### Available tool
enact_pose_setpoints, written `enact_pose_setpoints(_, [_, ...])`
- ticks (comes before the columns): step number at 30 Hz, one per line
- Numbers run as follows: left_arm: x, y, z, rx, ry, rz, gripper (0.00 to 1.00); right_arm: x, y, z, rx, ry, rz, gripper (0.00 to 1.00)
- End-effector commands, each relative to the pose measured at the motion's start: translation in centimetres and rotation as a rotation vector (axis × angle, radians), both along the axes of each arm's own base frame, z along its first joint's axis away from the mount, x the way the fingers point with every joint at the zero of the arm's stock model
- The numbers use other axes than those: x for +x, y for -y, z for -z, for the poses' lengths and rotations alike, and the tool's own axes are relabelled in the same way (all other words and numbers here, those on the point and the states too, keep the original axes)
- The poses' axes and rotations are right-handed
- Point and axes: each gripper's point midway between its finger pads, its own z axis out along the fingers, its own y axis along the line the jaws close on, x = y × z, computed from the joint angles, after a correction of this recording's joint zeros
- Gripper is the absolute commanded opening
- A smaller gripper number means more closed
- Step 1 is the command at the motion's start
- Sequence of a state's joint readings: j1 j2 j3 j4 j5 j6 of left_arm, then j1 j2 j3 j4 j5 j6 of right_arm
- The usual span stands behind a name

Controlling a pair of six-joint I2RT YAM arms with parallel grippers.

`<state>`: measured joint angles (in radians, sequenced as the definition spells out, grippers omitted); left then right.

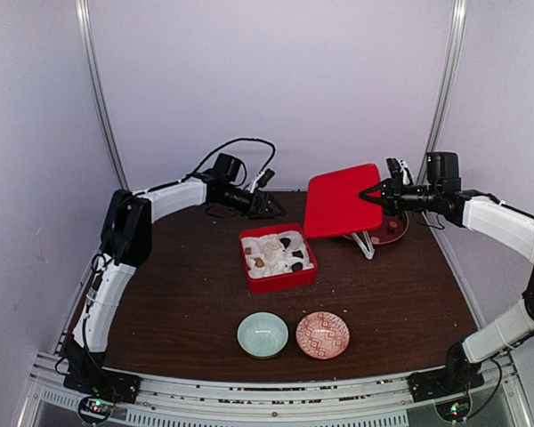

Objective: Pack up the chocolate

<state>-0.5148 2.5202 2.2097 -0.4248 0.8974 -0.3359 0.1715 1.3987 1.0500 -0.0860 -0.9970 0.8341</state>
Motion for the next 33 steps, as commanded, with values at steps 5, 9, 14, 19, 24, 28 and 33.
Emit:
enact_pose_setpoints(5, [4.7,-13.3,-12.8,-0.083,0.272,-0.469,0.97,1.8,-7.0,-1.7,0.072,0.028,-0.185,0.00])
enact_pose_setpoints(9, [2.6,-15.9,-11.4,-0.023,0.257,-0.563,0.98,2.1,-11.1,-1.5,0.088,0.017,-0.284,0.00])
enact_pose_setpoints(14, [-0.7,-18.1,-7.8,-0.014,0.179,-0.654,0.98,2.6,-14.8,0.8,0.106,-0.039,-0.366,0.00])
enact_pose_setpoints(19, [-4.2,-19.7,-4.0,0.051,0.126,-0.731,0.98,2.2,-17.7,3.4,0.134,-0.107,-0.442,0.01])
enact_pose_setpoints(24, [-6.3,-19.3,-1.8,0.054,0.082,-0.725,0.92,2.0,-19.3,6.4,0.122,-0.164,-0.469,0.01])
enact_pose_setpoints(28, [-7.7,-17.9,-0.1,0.030,0.045,-0.692,0.84,2.4,-19.6,7.4,0.112,-0.178,-0.468,0.01])
enact_pose_setpoints(33, [-8.6,-15.4,0.7,-0.028,0.019,-0.638,0.75,2.9,-19.2,8.9,0.043,-0.192,-0.470,0.02])
